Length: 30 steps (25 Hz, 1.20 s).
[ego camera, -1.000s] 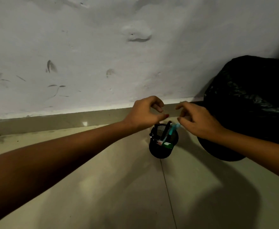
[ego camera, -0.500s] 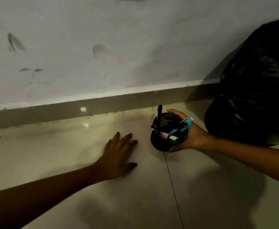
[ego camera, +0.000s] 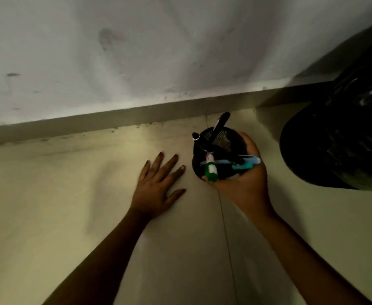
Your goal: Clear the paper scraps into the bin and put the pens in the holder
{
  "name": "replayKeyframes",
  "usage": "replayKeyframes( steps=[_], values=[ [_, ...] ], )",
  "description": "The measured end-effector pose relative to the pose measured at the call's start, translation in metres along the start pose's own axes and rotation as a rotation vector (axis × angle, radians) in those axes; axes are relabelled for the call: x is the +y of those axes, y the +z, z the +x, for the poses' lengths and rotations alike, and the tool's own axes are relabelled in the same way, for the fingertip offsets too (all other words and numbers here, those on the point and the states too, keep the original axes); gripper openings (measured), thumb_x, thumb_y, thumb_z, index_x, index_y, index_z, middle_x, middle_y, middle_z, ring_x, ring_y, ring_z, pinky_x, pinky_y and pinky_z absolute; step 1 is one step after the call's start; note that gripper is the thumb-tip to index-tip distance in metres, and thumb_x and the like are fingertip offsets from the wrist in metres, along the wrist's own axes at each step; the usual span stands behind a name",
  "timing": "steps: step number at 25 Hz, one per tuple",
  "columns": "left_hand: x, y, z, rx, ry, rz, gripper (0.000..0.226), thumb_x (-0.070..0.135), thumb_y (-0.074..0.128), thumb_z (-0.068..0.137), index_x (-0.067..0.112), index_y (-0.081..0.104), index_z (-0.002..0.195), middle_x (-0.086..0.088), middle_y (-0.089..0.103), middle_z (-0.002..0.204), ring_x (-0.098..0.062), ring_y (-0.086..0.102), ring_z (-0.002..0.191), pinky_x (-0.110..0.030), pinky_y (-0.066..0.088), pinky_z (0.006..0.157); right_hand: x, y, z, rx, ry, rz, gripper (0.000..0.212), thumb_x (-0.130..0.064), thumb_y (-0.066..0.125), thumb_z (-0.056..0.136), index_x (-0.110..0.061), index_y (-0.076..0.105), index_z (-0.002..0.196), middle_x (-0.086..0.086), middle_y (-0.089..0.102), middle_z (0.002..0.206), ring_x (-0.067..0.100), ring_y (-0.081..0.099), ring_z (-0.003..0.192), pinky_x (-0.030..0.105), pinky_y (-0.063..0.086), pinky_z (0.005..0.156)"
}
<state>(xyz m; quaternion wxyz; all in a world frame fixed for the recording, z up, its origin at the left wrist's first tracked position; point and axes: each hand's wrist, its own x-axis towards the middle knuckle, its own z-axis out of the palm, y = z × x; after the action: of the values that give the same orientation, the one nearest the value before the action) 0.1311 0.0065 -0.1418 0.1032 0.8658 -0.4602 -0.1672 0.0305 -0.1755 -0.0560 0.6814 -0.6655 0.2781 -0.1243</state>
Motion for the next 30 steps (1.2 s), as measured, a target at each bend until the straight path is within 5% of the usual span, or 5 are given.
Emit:
replayKeyframes(
  steps=[6,12,15,20,30],
  values=[
    [0.027,-0.075,-0.003,-0.473,-0.231,-0.141,0.060,0.027,0.060,0.084,0.016,0.033,0.136,-0.015,0.030,0.148,-0.034,0.037,0.130,-0.045,0.038,0.104,-0.106,0.006,-0.065,0.044,0.009,-0.008,0.067,-0.020,0.080,0.056,-0.032,0.051,0.116,-0.013,0.063,0.114,0.010,0.058,0.113,0.041,0.050,0.097],
    [0.172,-0.300,-0.032,-0.020,-0.113,-0.495,0.050,0.034,0.046,0.080,0.008,0.049,0.122,-0.016,0.055,0.126,-0.019,0.052,0.110,-0.024,0.040,0.093,-0.332,-0.047,-0.131,0.199,0.084,-0.018,0.079,0.008,0.081,0.055,-0.036,0.054,0.115,-0.028,0.065,0.107,-0.007,0.060,0.100,0.013,0.052,0.081],
    [0.252,-0.459,-0.020,0.115,0.005,-0.588,0.039,0.024,0.050,0.081,0.005,0.052,0.115,-0.016,0.060,0.115,-0.007,0.047,0.103,-0.001,0.031,0.088,-0.493,-0.089,-0.152,0.237,0.005,0.002,0.075,0.003,0.083,0.055,-0.023,0.050,0.118,-0.013,0.064,0.105,-0.004,0.059,0.103,0.018,0.050,0.091],
    [0.389,-0.660,-0.021,0.250,0.159,-0.624,0.031,0.019,0.051,0.085,0.013,0.052,0.116,0.000,0.054,0.117,-0.002,0.046,0.107,0.002,0.029,0.092,-0.691,-0.183,-0.202,0.464,-0.252,-0.097,0.084,-0.003,0.086,0.052,-0.016,0.046,0.124,-0.016,0.057,0.117,-0.001,0.054,0.112,0.014,0.045,0.092],
    [0.512,-0.740,-0.017,0.301,0.182,-0.630,0.034,0.007,0.056,0.087,0.013,0.049,0.120,-0.007,0.053,0.127,-0.007,0.044,0.111,0.001,0.031,0.086,-0.714,-0.312,-0.134,0.641,0.004,-0.158,0.088,-0.014,0.081,0.068,-0.009,0.027,0.136,0.015,0.049,0.133,0.028,0.048,0.120,0.029,0.041,0.092]
  ],
)
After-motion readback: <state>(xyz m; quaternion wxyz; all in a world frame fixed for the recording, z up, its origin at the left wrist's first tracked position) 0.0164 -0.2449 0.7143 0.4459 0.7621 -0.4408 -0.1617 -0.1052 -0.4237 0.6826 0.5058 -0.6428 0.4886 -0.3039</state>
